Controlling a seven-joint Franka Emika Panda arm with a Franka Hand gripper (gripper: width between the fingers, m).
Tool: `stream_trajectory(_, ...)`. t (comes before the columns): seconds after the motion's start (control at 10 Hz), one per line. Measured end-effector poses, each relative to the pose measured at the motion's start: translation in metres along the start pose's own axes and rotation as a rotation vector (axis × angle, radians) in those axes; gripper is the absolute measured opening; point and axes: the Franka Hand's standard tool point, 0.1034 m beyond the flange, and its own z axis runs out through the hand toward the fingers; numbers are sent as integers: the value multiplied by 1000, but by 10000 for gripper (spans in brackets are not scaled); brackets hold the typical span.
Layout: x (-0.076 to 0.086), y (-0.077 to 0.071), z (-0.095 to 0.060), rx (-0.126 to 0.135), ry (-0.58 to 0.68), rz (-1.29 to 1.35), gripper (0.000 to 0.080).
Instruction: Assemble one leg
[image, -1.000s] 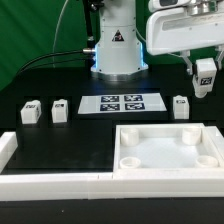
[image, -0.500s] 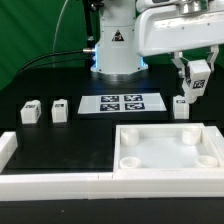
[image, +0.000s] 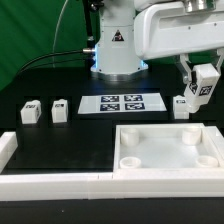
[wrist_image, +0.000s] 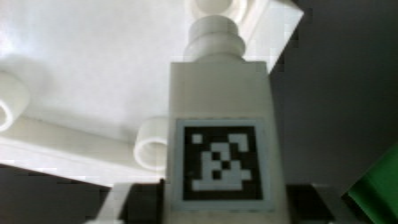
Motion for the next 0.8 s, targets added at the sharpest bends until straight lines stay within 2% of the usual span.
stream_trajectory(0.3,2,2,0,-8,34,-1,294)
stream_trajectory(0.5,3,7,0,-33,139,-2,294)
stream_trajectory(0.6,6,6,3,-19,89,8,294)
stream_trajectory(0.8,38,11,4,-14,103,4,294)
